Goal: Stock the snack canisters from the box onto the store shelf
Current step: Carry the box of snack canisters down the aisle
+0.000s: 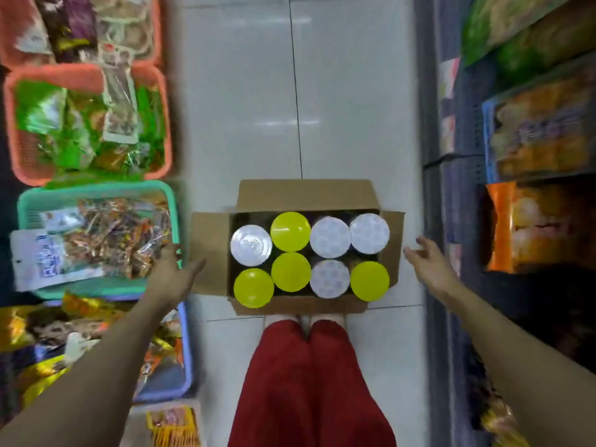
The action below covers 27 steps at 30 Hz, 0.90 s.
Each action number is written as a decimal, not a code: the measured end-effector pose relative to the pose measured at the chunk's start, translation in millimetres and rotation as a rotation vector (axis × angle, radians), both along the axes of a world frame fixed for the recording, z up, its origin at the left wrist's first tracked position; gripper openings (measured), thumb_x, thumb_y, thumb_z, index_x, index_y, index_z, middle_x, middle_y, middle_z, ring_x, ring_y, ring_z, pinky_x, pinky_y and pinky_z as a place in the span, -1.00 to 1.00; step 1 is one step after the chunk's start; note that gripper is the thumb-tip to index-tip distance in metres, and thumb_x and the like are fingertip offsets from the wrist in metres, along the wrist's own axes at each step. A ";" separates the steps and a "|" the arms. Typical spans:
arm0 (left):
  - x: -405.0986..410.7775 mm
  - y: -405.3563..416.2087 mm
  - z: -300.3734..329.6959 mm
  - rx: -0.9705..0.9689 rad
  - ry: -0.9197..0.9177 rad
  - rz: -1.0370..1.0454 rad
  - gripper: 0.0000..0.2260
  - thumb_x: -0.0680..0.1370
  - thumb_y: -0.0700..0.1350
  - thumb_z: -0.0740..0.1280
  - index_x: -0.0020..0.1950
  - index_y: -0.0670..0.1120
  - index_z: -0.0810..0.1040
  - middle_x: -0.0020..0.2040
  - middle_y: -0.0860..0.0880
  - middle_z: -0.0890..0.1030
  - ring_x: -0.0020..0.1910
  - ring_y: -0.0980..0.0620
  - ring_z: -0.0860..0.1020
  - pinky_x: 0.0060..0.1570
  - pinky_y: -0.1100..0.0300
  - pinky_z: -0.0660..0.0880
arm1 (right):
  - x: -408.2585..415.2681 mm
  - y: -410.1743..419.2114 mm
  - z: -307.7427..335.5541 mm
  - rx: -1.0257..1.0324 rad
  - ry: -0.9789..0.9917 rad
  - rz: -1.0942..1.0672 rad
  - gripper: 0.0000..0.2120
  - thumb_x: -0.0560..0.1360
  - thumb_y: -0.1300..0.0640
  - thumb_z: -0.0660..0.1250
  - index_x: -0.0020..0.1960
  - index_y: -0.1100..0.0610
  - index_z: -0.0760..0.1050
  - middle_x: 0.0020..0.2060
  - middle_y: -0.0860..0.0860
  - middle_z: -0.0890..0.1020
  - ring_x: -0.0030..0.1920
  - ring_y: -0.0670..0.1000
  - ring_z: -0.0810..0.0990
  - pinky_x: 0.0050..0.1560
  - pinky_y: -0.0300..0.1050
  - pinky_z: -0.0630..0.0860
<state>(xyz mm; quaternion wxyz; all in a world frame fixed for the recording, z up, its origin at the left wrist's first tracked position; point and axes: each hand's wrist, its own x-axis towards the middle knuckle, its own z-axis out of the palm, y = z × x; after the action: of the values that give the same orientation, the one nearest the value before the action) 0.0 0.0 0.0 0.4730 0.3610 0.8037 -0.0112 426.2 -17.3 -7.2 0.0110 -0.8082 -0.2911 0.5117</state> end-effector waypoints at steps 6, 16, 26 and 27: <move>8.7 -10.4 -46.4 0.058 -0.077 0.255 -0.59 0.52 -0.10 0.34 0.32 -0.19 0.37 0.16 -0.14 0.51 0.05 -0.09 0.52 0.16 0.13 0.46 | 8.3 -7.8 -61.2 -0.098 0.130 -0.249 -0.29 0.50 -0.24 0.17 0.52 0.02 0.00 0.50 0.09 0.19 0.45 0.14 0.23 0.40 0.11 0.20; -9.2 -12.8 -30.8 0.121 -0.052 0.326 -0.74 0.41 -0.05 0.47 0.00 -0.18 0.60 -0.06 -0.16 0.63 -0.21 0.00 0.58 -0.24 0.14 0.52 | 12.2 -15.9 -42.6 0.170 0.027 -0.496 -0.75 0.40 0.08 0.44 0.01 0.18 0.55 -0.08 0.09 0.62 -0.11 0.05 0.59 -0.26 -0.20 0.54; 24.6 10.7 71.0 0.079 0.130 0.076 -0.77 0.41 -0.09 0.47 -0.37 -0.09 0.49 -0.40 -0.05 0.54 -0.41 0.00 0.50 -0.42 0.21 0.38 | -3.4 16.8 71.7 0.296 -0.149 -0.106 -0.74 0.38 0.19 0.44 -0.34 0.16 0.36 -0.39 0.17 0.52 -0.33 0.07 0.46 -0.26 -0.06 0.42; 23.6 13.0 91.3 0.066 0.127 0.075 -0.80 0.42 -0.08 0.47 -0.31 -0.15 0.53 -0.36 -0.08 0.57 -0.36 -0.05 0.53 -0.39 0.18 0.41 | -3.1 21.2 90.3 0.303 -0.154 -0.105 -0.73 0.39 0.20 0.44 -0.35 0.15 0.35 -0.38 0.18 0.52 -0.33 0.09 0.47 -0.26 -0.07 0.42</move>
<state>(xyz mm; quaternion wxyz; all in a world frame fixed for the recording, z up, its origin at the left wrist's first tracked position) 23.6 13.0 91.3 0.4090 0.3443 0.8450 0.0100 423.1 3.9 83.1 0.1370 -0.8484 -0.3221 0.3972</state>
